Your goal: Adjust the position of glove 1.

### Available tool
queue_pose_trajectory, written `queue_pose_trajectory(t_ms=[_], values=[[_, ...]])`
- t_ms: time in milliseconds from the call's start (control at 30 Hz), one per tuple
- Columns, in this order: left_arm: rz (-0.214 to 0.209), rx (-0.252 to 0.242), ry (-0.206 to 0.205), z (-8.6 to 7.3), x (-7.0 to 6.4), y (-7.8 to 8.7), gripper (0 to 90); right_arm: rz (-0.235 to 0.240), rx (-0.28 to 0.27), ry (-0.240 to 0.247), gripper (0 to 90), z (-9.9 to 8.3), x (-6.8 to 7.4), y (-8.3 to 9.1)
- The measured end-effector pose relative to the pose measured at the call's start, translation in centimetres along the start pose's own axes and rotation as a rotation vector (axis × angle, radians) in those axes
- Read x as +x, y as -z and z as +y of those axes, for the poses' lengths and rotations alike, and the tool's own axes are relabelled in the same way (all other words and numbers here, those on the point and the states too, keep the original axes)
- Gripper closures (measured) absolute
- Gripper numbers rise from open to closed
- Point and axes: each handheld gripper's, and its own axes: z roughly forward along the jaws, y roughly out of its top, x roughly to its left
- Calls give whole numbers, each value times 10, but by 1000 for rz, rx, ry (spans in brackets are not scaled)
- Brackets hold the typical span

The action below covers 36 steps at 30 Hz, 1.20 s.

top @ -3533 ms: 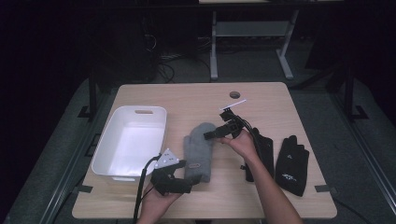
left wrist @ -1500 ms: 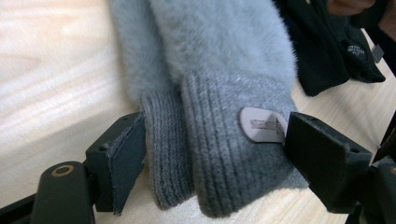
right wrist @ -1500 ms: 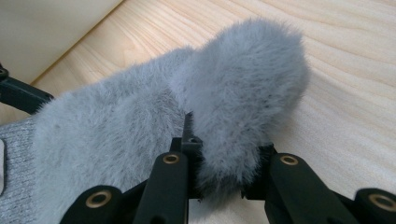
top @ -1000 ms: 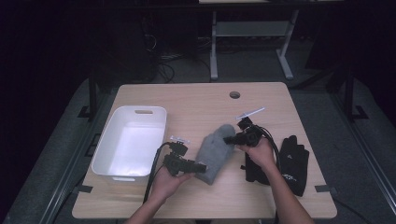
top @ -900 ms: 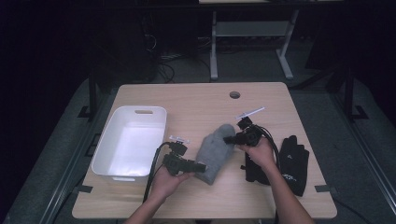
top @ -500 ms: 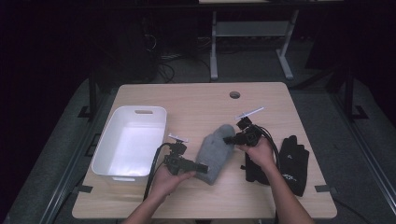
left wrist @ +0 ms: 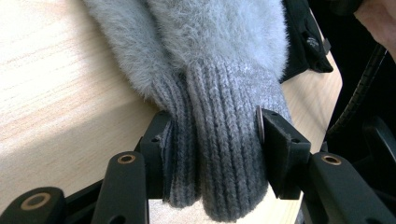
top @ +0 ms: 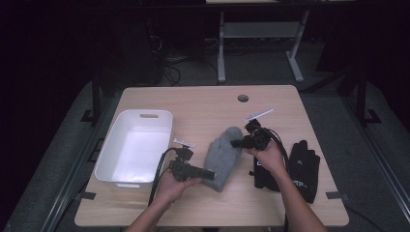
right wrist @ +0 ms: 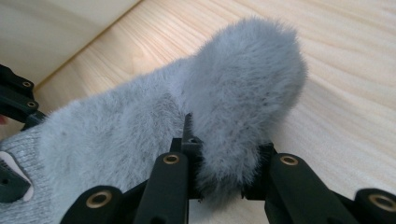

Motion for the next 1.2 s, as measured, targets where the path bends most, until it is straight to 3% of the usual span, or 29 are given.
queue_pose_trajectory(t_ms=[100,267,500,1200], values=[[10,-10,-24,1,-4,5,506,2,-12,12,753,6,4,6],[8,-23,-31,2,-8,13,505,6,-29,10,753,10,8,10],[28,-60,-67,6,-17,36,503,11,-53,32,753,27,20,21],[60,-125,-112,13,-27,82,500,12,-82,84,753,74,51,37]])
